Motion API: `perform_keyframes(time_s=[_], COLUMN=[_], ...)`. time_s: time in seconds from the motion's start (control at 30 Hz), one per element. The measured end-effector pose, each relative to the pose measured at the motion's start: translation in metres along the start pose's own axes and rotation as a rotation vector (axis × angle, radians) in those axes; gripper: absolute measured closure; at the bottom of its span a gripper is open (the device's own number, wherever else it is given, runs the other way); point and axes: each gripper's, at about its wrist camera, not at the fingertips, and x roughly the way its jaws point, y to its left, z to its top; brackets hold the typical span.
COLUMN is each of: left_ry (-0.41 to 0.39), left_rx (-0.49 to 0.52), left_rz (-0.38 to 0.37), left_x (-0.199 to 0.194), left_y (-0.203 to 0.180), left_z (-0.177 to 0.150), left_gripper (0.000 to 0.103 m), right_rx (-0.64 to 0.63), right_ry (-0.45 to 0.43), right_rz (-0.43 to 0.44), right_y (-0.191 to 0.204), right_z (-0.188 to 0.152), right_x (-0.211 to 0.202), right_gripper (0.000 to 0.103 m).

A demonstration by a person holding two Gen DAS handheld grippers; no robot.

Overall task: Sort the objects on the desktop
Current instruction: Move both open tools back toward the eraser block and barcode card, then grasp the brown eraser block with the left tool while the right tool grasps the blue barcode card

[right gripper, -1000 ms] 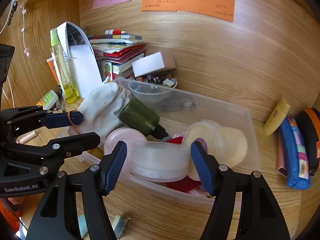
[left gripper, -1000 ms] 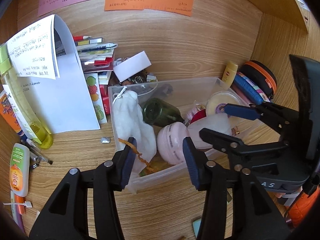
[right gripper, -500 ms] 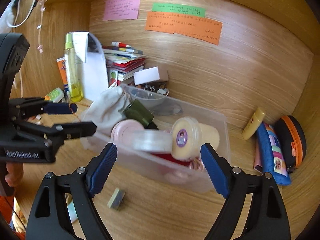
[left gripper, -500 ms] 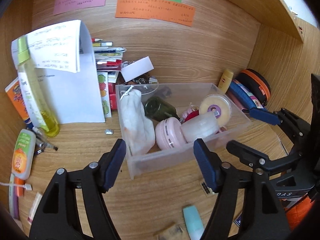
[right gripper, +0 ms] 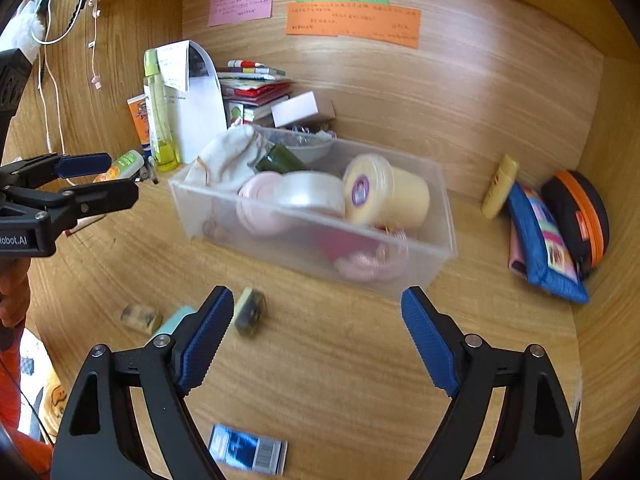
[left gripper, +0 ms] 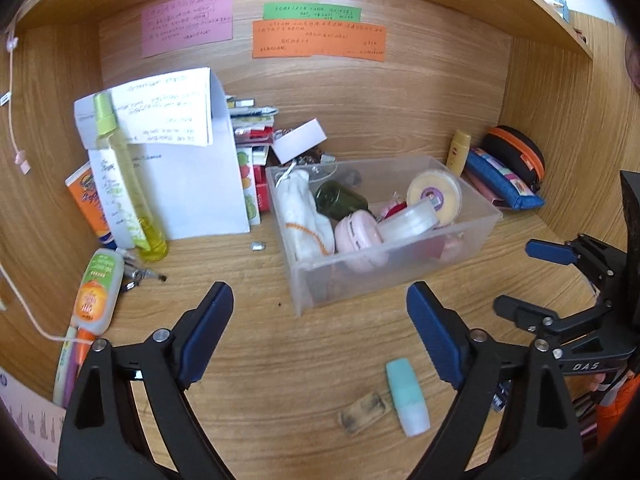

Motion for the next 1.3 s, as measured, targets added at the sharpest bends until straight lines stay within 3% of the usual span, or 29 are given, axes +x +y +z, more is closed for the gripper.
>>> perform_keyframes(time_s=[0.5,0.93,1.3], left_ry=[0.198,0.28,0.232], left_rx=[-0.062,-0.041,-0.017], left_rz=[0.02,-0.005,0.044], left_x=[0.021,0.029,0.036], left_y=[0.015,-0.005,-0.027], left_z=[-0.061,-0.092,-0.092], left_gripper=[0.013,0.013,0.015], right_rx=[0.071,0.03,0.03], right_ry=[0.078,0.143,0.096], right_rz=[0.026,0.084,0.049], right_y=[0.007,0.028,0.034], right_z=[-0.054,-0.081,-0.089], right_x=[-0.009,-0.003,-0.002], right_gripper=[0.019,0.019,0.019])
